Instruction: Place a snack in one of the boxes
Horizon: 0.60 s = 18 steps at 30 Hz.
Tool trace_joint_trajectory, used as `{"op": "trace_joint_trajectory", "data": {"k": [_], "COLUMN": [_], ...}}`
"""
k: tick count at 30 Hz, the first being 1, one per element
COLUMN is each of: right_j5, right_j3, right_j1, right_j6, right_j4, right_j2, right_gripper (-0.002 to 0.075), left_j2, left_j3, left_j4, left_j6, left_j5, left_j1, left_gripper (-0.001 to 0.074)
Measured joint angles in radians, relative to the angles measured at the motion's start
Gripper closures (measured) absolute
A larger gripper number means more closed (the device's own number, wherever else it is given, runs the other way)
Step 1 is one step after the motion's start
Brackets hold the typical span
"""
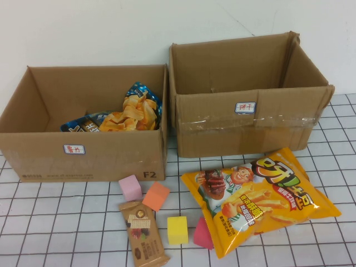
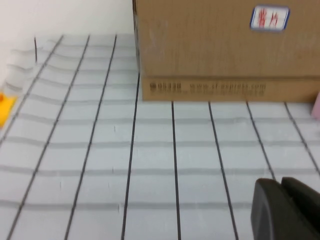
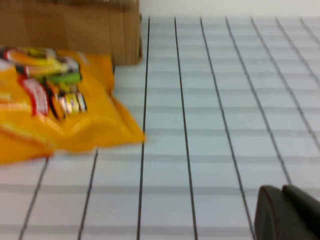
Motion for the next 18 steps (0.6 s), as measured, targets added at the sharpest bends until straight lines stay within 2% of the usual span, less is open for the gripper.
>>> {"op": "trace_joint_trajectory", "data": {"k": [3,12,15,18], "right_j5": [-0.118,-0.696,-0.824,-0.875], "right_j3": [0.002,0.002,0.002,0.002], "right_j1": [0.000,0.000,0.000,0.000], "right_j6": [0.000,-0.055,-0.059,-0.061], "right_j4": [0.000,0.000,0.000,0.022], "right_j2": [0.000,0.000,0.000,0.000], "right_gripper": [0.0726,0.0726,0.0726,0.0726], "left_j2": [0.000,0.000,0.000,0.000], "left_j3": [0.006,0.006,0.006,0.006], "left_j4": [0.000,0.000,0.000,0.000], "left_j6": [0.000,0.000,0.000,0.000], "left_j5": [-0.091,-0.633,-0.730,-0.807], "left_j1": [0.000,0.000,0.000,0.000], "left_gripper": [0.0736,0.0736,0.0736,0.0736]}}
